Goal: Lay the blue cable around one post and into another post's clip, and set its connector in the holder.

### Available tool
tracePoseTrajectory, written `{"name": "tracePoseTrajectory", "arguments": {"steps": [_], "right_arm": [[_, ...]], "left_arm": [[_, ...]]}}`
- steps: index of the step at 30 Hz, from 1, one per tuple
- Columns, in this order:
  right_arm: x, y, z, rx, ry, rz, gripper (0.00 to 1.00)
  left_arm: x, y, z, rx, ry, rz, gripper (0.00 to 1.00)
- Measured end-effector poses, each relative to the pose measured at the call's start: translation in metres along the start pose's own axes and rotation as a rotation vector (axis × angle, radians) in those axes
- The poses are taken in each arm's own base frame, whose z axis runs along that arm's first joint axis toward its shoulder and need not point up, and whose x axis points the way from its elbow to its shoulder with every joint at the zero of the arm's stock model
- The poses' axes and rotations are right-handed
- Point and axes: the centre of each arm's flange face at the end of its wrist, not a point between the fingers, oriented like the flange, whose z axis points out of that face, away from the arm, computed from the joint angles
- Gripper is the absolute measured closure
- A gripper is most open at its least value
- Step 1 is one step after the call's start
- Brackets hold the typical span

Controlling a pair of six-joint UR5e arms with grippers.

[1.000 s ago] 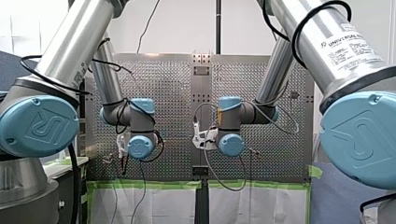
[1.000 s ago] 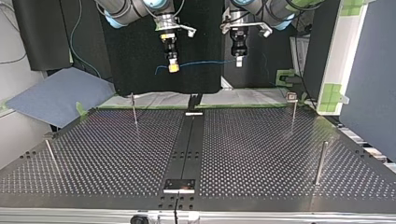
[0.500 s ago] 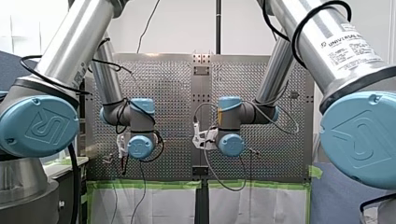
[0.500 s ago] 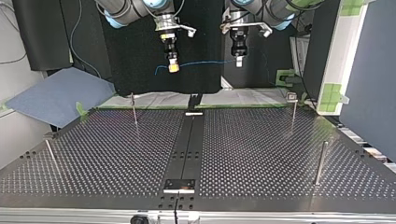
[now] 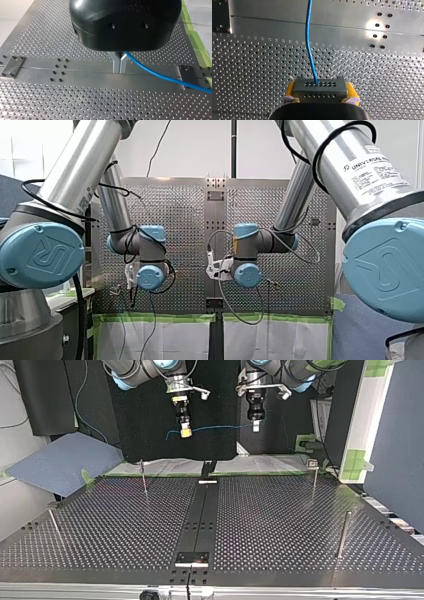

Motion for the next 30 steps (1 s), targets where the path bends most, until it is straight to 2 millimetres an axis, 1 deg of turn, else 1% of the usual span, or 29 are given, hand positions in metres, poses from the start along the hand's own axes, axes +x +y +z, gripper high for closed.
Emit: {"name": "tracePoseTrajectory", "arguments": {"steps": [28, 29, 30], "right_arm": [[0.0, 0.0, 0.0, 0.0, 0.0, 0.0, 1.0], [0.0, 0.0, 0.0, 0.0, 0.0, 0.0, 1.0], [0.0, 0.0, 0.0, 0.0, 0.0, 0.0, 1.0]], "left_arm": [[0.0, 0.0, 0.0, 0.0, 0.0, 0.0, 1.0], [0.0, 0.0, 0.0, 0.0, 0.0, 0.0, 0.96], [0.0, 0.0, 0.0, 0.0, 0.0, 0.0, 0.87]]}}
